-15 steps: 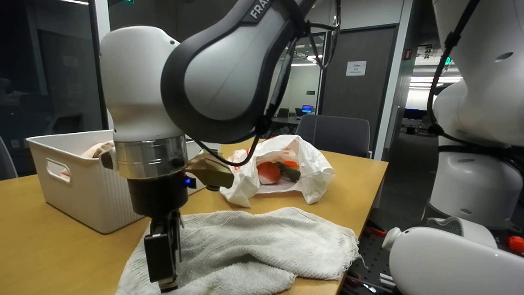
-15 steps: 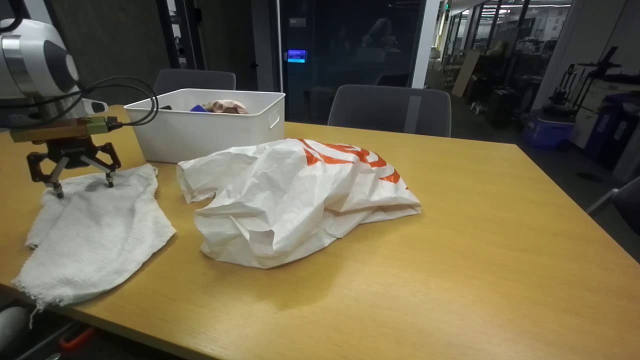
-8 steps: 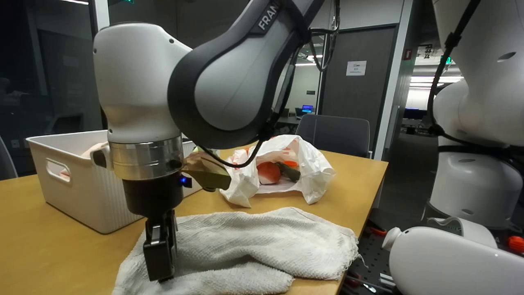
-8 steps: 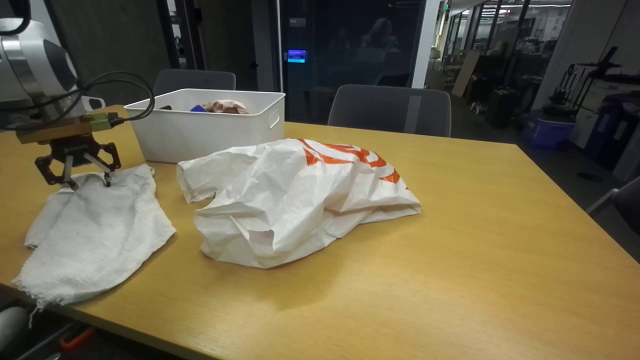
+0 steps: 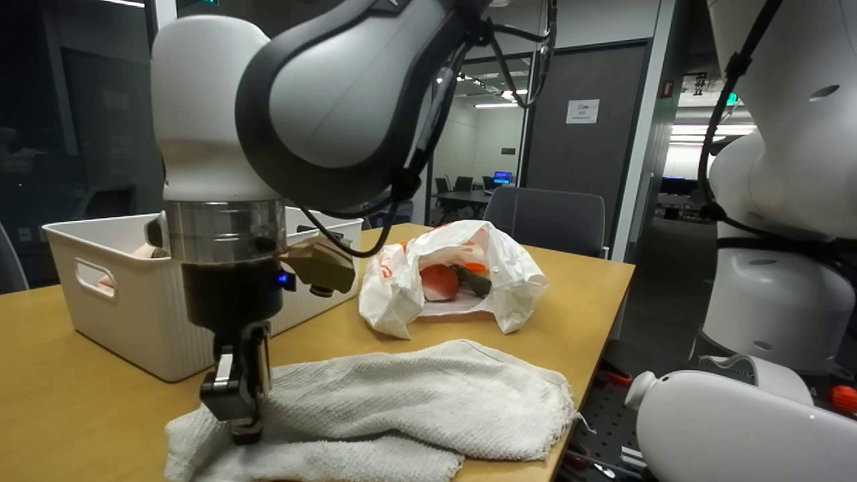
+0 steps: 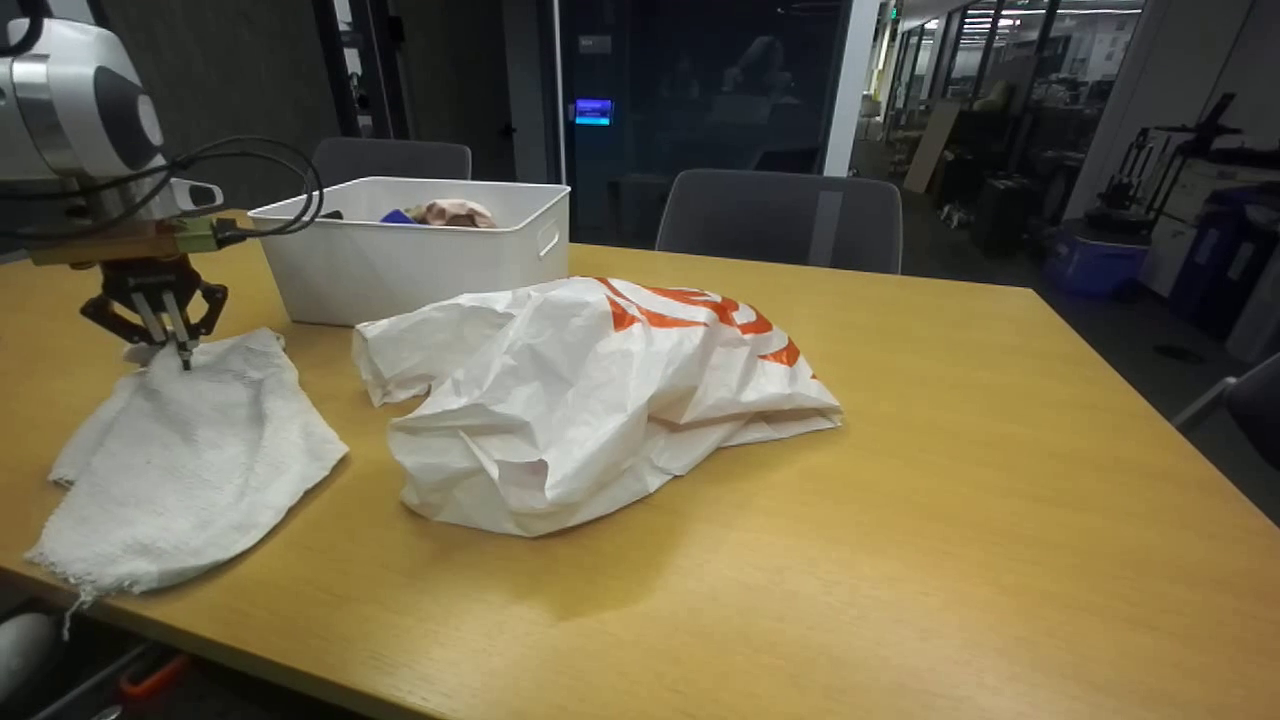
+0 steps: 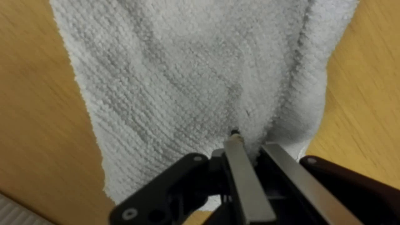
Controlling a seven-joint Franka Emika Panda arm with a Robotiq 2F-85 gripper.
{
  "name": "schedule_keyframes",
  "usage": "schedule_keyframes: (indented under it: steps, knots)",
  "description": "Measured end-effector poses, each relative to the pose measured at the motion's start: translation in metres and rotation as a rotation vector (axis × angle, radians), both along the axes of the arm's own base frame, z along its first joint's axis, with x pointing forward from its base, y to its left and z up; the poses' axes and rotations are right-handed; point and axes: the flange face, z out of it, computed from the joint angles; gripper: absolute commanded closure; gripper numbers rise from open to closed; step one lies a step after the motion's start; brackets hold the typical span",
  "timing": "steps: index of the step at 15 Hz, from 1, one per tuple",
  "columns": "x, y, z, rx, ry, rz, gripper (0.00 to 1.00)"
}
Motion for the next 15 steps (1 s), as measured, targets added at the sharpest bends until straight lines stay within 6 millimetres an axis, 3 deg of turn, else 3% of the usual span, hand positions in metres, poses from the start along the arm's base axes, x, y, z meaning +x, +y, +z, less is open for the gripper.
schedule_keyframes:
  steps: [4, 7, 10, 15]
  knots:
    - [-0.001, 0.029, 0.034, 0.075, -0.029, 0.007, 0.9]
    - [0.009, 0.031, 0.064, 0.103, -0.081, 0.001, 0.91]
    - [0.024, 0.014, 0.095, 0.068, -0.145, -0.04, 0.9]
    - [0.034, -0.044, 0.148, -0.148, -0.184, -0.205, 0.9]
